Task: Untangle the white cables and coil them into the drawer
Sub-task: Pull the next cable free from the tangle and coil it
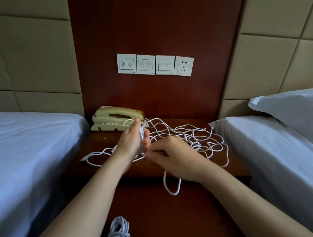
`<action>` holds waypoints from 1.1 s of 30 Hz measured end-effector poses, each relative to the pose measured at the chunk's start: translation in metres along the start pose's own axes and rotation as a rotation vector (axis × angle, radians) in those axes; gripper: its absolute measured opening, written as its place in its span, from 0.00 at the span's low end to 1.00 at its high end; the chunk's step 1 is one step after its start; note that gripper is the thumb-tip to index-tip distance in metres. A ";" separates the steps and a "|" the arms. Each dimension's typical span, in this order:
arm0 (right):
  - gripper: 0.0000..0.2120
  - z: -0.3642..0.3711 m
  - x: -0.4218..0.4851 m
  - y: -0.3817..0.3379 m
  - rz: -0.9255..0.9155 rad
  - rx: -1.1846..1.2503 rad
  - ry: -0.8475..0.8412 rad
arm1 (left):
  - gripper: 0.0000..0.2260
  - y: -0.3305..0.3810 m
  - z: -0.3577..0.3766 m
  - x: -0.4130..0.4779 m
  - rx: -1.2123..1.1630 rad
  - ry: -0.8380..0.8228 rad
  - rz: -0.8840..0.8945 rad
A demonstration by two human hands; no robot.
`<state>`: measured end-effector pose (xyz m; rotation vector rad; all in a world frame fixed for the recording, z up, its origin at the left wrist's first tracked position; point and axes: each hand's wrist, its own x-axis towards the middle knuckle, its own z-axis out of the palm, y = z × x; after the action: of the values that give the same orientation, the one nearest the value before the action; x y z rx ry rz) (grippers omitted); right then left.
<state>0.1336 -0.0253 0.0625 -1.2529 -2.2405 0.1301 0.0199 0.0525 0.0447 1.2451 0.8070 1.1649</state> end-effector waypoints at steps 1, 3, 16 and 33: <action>0.12 -0.003 0.000 0.000 0.018 0.013 0.060 | 0.30 -0.002 0.002 0.000 0.062 -0.011 0.003; 0.10 -0.009 0.002 0.002 0.070 0.054 0.179 | 0.35 -0.007 0.006 -0.001 0.147 -0.089 -0.017; 0.18 -0.016 0.002 0.045 0.288 0.292 0.416 | 0.24 0.001 0.023 -0.032 0.196 -0.531 -0.158; 0.18 0.017 -0.006 0.049 0.238 0.004 -0.038 | 0.21 0.004 0.004 -0.021 -0.121 -0.264 -0.098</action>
<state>0.1641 0.0002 0.0284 -1.5233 -2.1132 0.2502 0.0175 0.0305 0.0471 1.2146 0.5854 0.9334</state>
